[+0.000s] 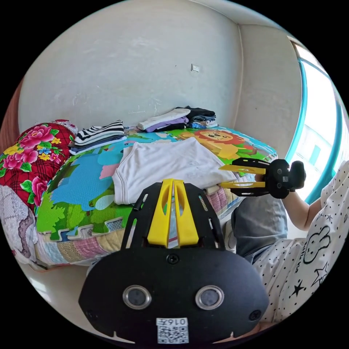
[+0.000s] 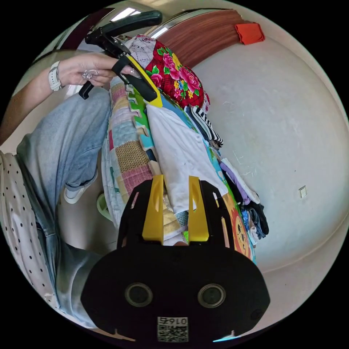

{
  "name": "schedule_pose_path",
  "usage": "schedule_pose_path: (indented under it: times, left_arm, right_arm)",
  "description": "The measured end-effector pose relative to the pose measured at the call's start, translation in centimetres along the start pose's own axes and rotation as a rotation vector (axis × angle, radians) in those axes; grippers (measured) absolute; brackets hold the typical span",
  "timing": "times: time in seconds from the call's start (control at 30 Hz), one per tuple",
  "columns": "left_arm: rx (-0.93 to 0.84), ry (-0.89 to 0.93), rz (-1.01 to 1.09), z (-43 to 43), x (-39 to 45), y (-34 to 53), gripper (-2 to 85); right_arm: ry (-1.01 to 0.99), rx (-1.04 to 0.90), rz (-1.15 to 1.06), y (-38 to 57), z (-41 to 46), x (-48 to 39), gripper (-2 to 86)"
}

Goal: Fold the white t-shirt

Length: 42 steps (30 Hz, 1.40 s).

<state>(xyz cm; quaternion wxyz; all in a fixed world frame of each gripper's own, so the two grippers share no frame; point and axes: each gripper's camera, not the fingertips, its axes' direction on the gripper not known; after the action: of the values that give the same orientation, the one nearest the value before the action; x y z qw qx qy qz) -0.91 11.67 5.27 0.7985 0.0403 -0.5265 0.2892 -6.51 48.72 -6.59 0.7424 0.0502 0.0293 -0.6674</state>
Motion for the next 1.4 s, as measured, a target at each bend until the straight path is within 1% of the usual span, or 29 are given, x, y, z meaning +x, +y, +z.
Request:
schedule_pose_path:
  times: [0.07,0.13,0.2,0.3,0.37,0.43,0.47,0.5,0.53,0.6,0.63,0.73,0.77,0.83,0.87,0.9,0.97,1.1,1.2,1.27,1.3,1.4]
  left_arm:
    - [0.006,-0.008,0.043,0.1,1.3,-0.7,0.1]
    - [0.022,-0.02,0.101,0.2,3.1,-1.3,2.5]
    - [-0.002,-0.015,0.181,0.8,5.5,-2.6,5.9]
    - [-0.027,-0.038,0.266,2.0,8.6,-4.7,9.5]
    - [-0.041,-0.068,0.305,3.0,10.5,-6.2,11.3]
    - [-0.087,-0.124,0.386,4.3,12.8,-7.8,12.8]
    - [-0.105,-0.19,0.451,5.2,14.3,-8.6,13.0]
    - [-0.116,-0.265,0.507,5.9,15.6,-9.3,13.0]
    - [-0.117,-0.302,0.536,6.3,16.2,-9.6,12.9]
    - [-0.142,-0.469,0.63,7.9,17.7,-10.5,11.8]
    - [-0.157,-0.499,0.647,8.3,17.8,-10.7,11.7]
    - [-0.273,-0.532,0.698,10.3,17.5,-12.1,10.8]
    - [-0.308,-0.57,0.722,10.9,17.2,-12.5,10.0]
    - [-0.344,-0.622,0.767,11.4,17.0,-13.0,7.6]
    - [-0.355,-0.626,0.792,11.4,17.0,-13.5,4.9]
    - [-0.37,-0.577,0.831,11.4,17.3,-14.0,1.4]
    - [-0.454,-0.493,0.846,11.7,17.7,-15.5,0.2]
    - [-0.627,-0.312,0.794,11.9,17.2,-21.0,-0.6]
    - [-0.708,-0.198,0.771,11.9,16.8,-24.6,-0.7]
    - [-0.749,-0.152,0.763,11.9,16.8,-26.3,-0.6]
    - [-0.771,-0.13,0.762,12.0,16.9,-27.1,-0.6]
    - [-0.779,-0.13,0.766,11.7,17.6,-28.0,-0.7]
  right_arm:
    - [-0.007,-0.016,-0.048,-0.2,-0.3,-0.7,6.0]
    - [0.0,-0.016,-0.045,-0.3,-0.9,-0.7,3.3]
    - [-0.005,-0.02,-0.034,-0.5,-1.4,-0.2,1.9]
    - [-0.091,-0.007,0.054,-0.7,-1.9,2.1,0.9]
    - [-0.204,0.0,0.147,-0.7,-2.1,4.7,0.6]
    - [-0.279,-0.006,0.203,-0.5,-2.1,6.5,0.5]
    - [-0.31,-0.009,0.226,-0.4,-2.1,7.4,0.5]
    - [-0.319,-0.01,0.233,-0.3,-2.2,7.7,0.5]
    - [-0.327,-0.01,0.245,-0.1,-2.3,8.3,0.4]
    - [-0.315,-0.003,0.249,0.2,-2.7,8.7,0.4]
    - [-0.307,0.001,0.25,0.4,-3.0,8.9,0.4]
    - [-0.314,0.014,0.271,1.2,-3.6,9.4,0.5]
    - [-0.323,0.02,0.278,1.7,-3.8,9.5,0.5]
    - [-0.34,0.025,0.291,2.3,-4.0,9.8,0.7]
    - [-0.345,0.029,0.298,2.7,-4.1,9.9,0.8]
    - [-0.345,0.031,0.301,2.9,-4.2,9.9,0.9]
    - [-0.348,0.048,0.303,3.4,-4.3,9.5,1.5]
    - [-0.272,0.034,0.284,3.5,-4.7,7.8,4.6]
    - [-0.26,0.097,0.256,2.6,-6.3,6.1,8.6]
    - [-0.247,0.18,0.209,1.0,-7.5,4.2,10.9]
    - [-0.233,0.187,0.193,0.4,-7.6,3.6,11.3]
    - [-0.097,0.124,0.131,-2.8,-6.8,1.3,12.3]
